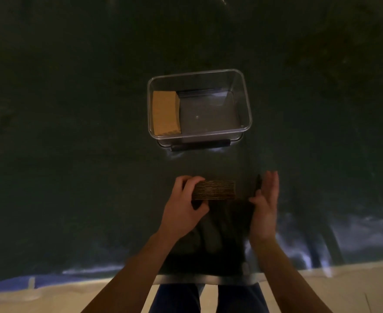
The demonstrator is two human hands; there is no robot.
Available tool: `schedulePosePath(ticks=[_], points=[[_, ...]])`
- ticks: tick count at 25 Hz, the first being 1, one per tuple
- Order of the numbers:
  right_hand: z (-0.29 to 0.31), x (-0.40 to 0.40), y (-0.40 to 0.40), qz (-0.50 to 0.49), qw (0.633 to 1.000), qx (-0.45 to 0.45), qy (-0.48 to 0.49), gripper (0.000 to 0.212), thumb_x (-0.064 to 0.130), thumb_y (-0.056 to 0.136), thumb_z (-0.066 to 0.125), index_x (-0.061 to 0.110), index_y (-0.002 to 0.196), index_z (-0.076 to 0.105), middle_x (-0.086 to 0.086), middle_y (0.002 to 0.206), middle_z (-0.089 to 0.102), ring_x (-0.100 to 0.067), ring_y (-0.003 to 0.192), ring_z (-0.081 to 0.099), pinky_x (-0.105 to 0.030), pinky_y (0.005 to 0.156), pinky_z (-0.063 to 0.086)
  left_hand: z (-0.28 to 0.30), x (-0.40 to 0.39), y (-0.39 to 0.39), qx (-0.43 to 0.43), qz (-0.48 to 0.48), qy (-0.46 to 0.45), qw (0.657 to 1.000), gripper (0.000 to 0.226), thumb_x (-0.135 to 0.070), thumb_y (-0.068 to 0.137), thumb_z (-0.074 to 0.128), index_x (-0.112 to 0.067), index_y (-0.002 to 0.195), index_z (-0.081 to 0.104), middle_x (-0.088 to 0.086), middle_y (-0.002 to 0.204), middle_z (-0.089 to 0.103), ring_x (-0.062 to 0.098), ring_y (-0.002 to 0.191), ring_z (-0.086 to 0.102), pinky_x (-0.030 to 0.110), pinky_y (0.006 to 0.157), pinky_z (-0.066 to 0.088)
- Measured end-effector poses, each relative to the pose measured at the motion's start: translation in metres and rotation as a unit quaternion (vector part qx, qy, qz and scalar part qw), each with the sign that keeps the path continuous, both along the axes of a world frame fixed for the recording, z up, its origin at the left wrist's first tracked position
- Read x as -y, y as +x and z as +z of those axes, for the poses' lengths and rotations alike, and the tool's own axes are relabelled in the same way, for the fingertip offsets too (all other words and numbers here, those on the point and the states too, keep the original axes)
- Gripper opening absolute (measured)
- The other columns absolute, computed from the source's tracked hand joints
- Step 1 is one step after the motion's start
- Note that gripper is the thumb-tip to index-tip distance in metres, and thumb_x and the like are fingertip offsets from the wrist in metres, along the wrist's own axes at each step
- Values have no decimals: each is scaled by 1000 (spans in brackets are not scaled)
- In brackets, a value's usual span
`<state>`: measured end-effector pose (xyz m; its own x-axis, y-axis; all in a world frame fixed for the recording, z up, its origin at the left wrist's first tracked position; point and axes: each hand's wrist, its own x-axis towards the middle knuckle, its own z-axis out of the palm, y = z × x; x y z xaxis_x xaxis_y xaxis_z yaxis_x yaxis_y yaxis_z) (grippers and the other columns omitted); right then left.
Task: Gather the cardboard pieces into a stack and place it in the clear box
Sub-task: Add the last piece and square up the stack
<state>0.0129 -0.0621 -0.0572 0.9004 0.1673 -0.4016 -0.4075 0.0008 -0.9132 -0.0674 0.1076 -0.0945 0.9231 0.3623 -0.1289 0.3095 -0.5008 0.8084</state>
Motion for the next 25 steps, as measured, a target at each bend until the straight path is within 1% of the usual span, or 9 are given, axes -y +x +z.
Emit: schedulePosePath(ticks=[3, 7, 10, 13, 15, 18, 20, 22, 25], points=[[-4, -10, -9, 167, 985, -18, -24, 89, -19, 77, 42, 25, 152, 23, 0, 158, 30, -18, 142, 35, -35, 113, 32, 2, -1, 1, -2, 9, -1, 1000, 56, -43, 74, 60, -40, 127, 45, -13, 128, 36, 3, 107, 52, 15, 79, 49], [-9, -13, -8, 71, 996, -27, -52, 96, -11, 75, 44, 36, 153, 15, 10, 158, 27, -4, 138, 36, -33, 111, 37, 4, -2, 1, -4, 1, 5, 1000, 55, -44, 75, 60, -38, 128, 45, -10, 128, 37, 6, 107, 53, 24, 81, 56], [-16, -18, -16, 136, 989, -18, -61, 95, -13, 77, 44, 39, 152, 17, 15, 148, 41, -3, 127, 48, -32, 104, 41, 4, -2, 1, -4, 8, 8, 1000, 55, -43, 74, 60, -38, 127, 45, -9, 128, 37, 8, 107, 54, 27, 81, 57], [-19, -18, -10, 65, 996, -15, -55, 95, -18, 78, 42, 35, 153, 17, 18, 154, 29, 7, 131, 39, -28, 108, 37, 4, -2, 1, 4, 2, 11, 1000, 56, -43, 75, 60, -37, 128, 45, -8, 129, 37, 8, 107, 54, 26, 83, 56], [-17, -22, -11, 147, 987, 1, -71, 92, -11, 74, 50, 31, 152, 23, 18, 145, 41, 2, 126, 47, -26, 102, 42, 3, -2, 1, -5, 16, 14, 1000, 56, -44, 73, 60, -38, 126, 45, -9, 129, 36, 7, 106, 54, 23, 82, 54], [-17, -16, -5, 252, 959, 45, -123, 93, -11, 75, 61, 31, 150, 26, 8, 141, 48, -7, 123, 52, -29, 104, 44, 0, -3, 0, -6, 8, 20, 1000, 55, -44, 74, 61, -37, 126, 45, -9, 128, 35, 7, 107, 53, 21, 82, 52], [-14, -9, 9, 309, 920, 112, -216, 92, 3, 74, 73, 36, 148, 29, 15, 136, 50, -5, 119, 52, -24, 98, 45, 0, -4, -1, -10, -1, 17, 1000, 55, -44, 74, 60, -36, 126, 45, -10, 128, 35, 6, 106, 53, 16, 81, 49], [-11, -9, 19, 337, 869, 195, -307, 76, 19, 71, 78, 36, 137, 44, 19, 122, 54, -10, 112, 54, -31, 90, 49, 2, -6, -1, -11, -16, 18, 1000, 54, -44, 75, 60, -37, 126, 44, -10, 127, 35, 6, 106, 53, 15, 81, 48], [-9, -12, 33, 373, 827, 250, -338, 54, 28, 72, 79, 28, 120, 56, 11, 112, 62, -15, 99, 61, -35, 81, 52, 5, -17, -1, -8, -48, 44, 998, 55, -34, 77, 64, -35, 129, 45, -8, 127, 41, 10, 107, 53, 27, 85, 53]])
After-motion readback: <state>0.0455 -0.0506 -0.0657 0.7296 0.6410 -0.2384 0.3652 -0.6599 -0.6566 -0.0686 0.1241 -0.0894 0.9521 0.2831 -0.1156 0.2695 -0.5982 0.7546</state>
